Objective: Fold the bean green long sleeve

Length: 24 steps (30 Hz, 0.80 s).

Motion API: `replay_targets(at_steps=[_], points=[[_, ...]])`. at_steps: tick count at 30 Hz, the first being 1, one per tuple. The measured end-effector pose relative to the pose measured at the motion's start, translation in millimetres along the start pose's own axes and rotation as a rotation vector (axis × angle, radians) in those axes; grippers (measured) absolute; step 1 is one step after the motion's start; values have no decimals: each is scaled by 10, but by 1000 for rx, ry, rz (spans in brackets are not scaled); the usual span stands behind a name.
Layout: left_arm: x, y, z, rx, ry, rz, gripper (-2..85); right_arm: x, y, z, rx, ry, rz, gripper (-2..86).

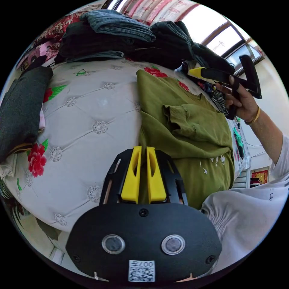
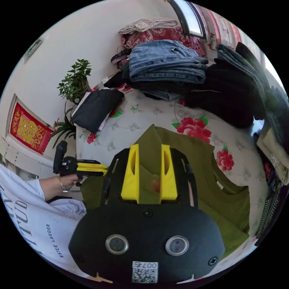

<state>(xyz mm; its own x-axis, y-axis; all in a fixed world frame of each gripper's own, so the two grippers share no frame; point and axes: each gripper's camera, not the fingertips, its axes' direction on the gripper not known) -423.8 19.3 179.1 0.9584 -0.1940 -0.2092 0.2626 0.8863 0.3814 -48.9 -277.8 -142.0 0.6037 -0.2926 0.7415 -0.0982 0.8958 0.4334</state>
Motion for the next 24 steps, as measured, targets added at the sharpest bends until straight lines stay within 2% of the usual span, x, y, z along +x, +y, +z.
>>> replay_targets(at_steps=[7,9,13,16,19,21,24], points=[[-32,94,-257,9,48,-71,-5,187,-482,1136,-137,29,24,23],[12,148,-326,14,23,-48,-6,360,-500,1311,-174,104,-5,7],[19,210,-471,42,41,-93,2,776,-433,1271,-135,41,82,4],[-7,218,-501,41,66,-109,34,932,-202,1084,-17,8,147,13],[-16,254,-706,84,72,-111,51,903,214,690,57,-101,88,35],[12,260,-845,113,72,-88,52,754,707,401,98,-106,39,54],[101,240,-926,118,79,-44,48,447,1235,344,59,-45,-9,74]])
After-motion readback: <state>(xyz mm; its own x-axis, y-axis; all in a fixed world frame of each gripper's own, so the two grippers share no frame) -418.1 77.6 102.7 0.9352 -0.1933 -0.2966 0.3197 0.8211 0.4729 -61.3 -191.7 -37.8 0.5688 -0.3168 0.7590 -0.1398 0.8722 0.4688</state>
